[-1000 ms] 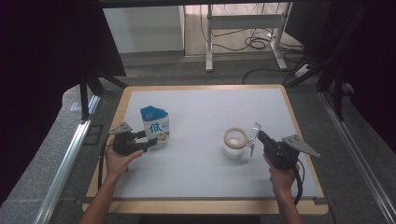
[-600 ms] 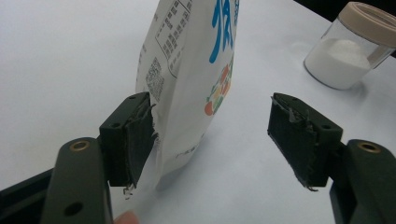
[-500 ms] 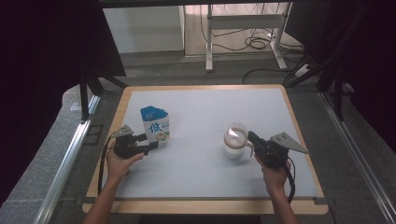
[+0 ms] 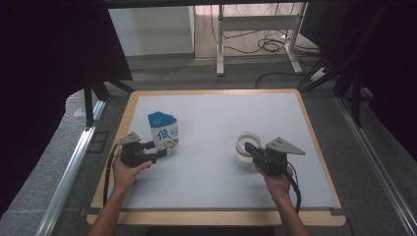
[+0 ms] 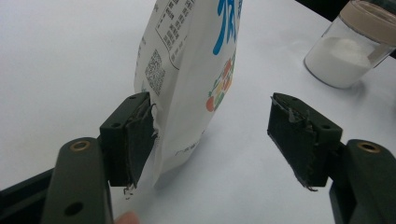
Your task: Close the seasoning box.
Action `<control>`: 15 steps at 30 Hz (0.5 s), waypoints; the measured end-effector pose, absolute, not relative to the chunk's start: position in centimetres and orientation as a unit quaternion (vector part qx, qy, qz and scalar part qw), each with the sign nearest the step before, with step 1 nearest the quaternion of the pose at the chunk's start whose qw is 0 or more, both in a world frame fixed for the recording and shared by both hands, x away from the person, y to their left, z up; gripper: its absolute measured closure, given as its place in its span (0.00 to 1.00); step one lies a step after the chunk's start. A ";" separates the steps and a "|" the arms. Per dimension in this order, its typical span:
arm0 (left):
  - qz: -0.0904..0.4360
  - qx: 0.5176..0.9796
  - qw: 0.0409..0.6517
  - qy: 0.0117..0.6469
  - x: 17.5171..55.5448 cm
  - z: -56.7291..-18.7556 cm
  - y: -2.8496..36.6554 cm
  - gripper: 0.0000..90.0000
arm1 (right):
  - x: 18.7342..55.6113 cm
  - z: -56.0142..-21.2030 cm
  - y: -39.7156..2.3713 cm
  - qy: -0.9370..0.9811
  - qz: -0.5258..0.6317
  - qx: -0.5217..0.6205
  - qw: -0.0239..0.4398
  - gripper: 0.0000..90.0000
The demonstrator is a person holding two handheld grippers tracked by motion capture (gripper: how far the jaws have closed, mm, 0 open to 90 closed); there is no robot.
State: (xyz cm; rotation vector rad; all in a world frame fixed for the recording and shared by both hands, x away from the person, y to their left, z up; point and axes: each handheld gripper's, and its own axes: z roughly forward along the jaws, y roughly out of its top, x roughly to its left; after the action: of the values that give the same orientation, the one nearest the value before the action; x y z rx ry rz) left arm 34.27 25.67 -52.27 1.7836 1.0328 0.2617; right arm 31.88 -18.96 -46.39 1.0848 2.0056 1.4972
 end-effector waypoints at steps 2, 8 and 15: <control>0.108 0.740 0.506 0.429 34.2 -52.3 25.6 0.35 | 31.9 -46.3 -19.1 0.720 0.537 0.388 0.206 1.00; 0.111 0.742 0.505 0.427 34.1 -52.3 25.6 0.34 | 31.8 -46.4 -20.7 0.716 0.539 0.394 0.203 1.00; 0.118 0.744 0.505 0.421 33.7 -52.3 25.4 0.34 | 31.6 -46.8 -24.0 0.706 0.547 0.401 0.205 0.85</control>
State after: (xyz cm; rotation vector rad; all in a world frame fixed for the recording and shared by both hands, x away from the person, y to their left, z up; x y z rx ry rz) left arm 33.71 25.44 -52.27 1.7967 1.0151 0.2858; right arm 31.55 -23.98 -46.79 1.1192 1.9673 1.5240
